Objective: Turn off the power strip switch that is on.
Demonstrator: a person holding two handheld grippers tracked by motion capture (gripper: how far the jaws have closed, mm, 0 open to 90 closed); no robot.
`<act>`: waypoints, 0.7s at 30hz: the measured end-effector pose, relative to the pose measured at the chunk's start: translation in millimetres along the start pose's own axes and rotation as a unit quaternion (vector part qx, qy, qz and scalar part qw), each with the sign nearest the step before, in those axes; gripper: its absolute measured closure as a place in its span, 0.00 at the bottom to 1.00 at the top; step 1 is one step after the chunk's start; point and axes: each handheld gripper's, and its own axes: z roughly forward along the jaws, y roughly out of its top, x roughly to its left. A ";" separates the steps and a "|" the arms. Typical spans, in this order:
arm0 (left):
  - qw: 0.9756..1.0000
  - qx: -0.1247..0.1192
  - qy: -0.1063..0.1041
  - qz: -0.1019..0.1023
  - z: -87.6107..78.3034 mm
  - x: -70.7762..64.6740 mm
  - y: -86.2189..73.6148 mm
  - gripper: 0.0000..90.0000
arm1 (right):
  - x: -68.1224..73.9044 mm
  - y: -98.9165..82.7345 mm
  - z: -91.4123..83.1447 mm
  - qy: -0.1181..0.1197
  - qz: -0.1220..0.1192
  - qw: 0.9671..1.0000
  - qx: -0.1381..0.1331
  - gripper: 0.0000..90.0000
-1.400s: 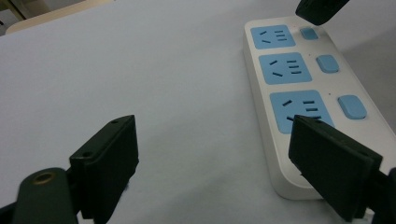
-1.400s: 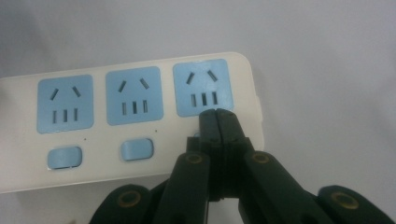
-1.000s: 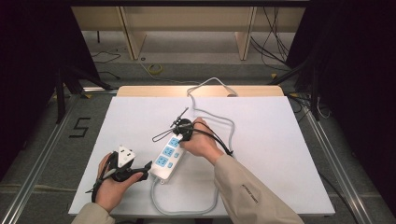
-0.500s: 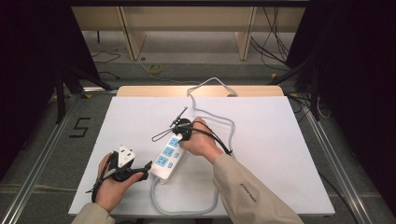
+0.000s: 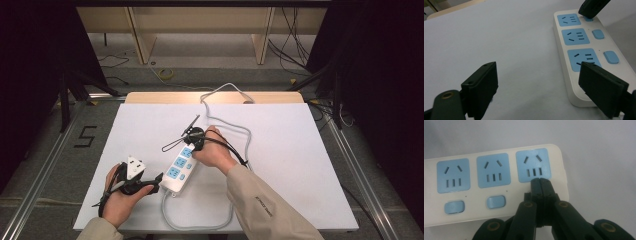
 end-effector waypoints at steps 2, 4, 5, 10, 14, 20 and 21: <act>1.000 0.000 0.000 0.000 0.0 0.1 -0.1 0.17 | 0.0 -0.4 -0.3 0.001 0.000 1.000 0.000 1.00; 1.000 -0.001 0.001 -0.001 0.0 0.2 -0.1 0.17 | 0.2 -0.4 0.0 0.000 -0.005 1.000 -0.002 1.00; 1.000 0.001 0.001 0.000 -0.1 0.6 -0.2 0.17 | 0.4 -0.5 -0.1 0.000 -0.005 1.000 -0.002 1.00; 1.000 0.001 0.000 -0.001 0.5 0.1 -0.2 0.17 | 1.2 -1.3 -0.1 -0.003 -0.007 1.000 -0.008 1.00; 1.000 0.001 -0.001 -0.002 0.8 0.4 -0.7 0.17 | 1.2 -3.2 -0.6 -0.004 -0.010 1.000 -0.012 1.00; 1.000 0.002 0.000 -0.004 0.5 0.6 -0.9 0.17 | 0.4 -6.5 -6.5 -0.006 -0.015 1.000 -0.021 1.00; 1.000 0.002 -0.001 -0.004 0.6 0.8 -1.2 0.17 | -0.8 -8.1 -7.7 -0.004 -0.012 1.000 -0.027 1.00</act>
